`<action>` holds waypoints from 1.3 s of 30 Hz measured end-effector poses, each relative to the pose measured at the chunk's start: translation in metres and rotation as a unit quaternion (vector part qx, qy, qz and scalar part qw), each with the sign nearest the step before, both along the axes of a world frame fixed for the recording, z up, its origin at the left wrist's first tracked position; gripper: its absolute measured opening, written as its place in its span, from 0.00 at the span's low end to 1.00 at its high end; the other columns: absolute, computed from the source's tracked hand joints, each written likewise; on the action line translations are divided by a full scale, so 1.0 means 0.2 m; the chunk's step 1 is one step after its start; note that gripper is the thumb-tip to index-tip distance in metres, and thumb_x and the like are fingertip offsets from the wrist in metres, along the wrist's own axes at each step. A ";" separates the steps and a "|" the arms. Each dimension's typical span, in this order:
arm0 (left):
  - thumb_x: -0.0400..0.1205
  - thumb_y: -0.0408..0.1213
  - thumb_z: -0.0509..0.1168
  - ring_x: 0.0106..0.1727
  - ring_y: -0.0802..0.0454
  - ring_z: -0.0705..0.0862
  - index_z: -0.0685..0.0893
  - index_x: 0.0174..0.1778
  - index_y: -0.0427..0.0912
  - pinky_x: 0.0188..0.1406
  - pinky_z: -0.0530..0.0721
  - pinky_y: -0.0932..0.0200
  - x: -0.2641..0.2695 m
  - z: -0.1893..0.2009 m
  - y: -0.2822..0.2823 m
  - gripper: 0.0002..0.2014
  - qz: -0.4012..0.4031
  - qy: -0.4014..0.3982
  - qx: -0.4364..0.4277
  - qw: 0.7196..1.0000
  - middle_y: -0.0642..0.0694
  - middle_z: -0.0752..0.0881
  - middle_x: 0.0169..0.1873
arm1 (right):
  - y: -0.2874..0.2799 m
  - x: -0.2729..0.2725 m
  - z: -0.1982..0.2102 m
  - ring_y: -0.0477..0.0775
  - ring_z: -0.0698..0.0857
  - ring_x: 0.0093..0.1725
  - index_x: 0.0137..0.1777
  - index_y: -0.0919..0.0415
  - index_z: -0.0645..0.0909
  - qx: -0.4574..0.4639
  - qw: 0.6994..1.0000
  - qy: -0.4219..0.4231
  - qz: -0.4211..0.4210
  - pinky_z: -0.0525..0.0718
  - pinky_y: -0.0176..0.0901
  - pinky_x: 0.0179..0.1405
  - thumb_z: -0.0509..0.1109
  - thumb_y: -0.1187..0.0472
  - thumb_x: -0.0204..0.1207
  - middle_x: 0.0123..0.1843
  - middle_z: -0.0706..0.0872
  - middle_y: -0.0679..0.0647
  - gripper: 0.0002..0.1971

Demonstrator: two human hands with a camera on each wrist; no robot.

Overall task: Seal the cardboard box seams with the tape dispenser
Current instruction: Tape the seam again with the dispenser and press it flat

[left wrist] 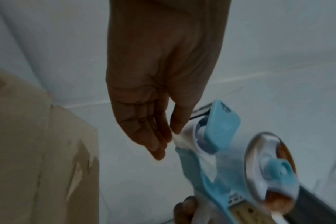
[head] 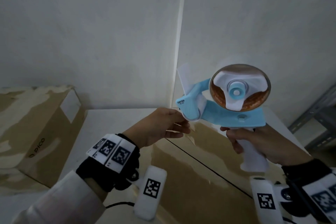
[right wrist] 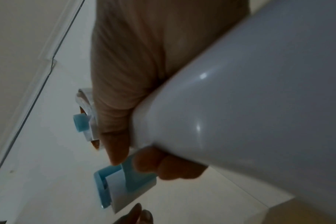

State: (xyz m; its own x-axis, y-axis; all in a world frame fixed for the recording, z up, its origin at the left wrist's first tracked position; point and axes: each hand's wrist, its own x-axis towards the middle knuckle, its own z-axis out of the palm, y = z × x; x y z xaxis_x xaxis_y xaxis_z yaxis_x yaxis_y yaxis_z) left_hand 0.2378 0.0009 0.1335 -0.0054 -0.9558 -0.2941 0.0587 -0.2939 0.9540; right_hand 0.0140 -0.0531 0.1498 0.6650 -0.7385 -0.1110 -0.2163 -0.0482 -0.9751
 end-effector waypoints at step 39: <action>0.75 0.24 0.68 0.17 0.65 0.81 0.84 0.34 0.35 0.19 0.77 0.74 0.38 -0.10 -0.09 0.05 0.025 -0.199 0.143 0.969 0.51 0.85 0.15 | 0.11 0.12 -0.23 0.37 0.74 0.17 0.28 0.54 0.73 -0.106 0.980 0.170 -0.011 0.70 0.25 0.17 0.70 0.69 0.70 0.16 0.78 0.41 0.14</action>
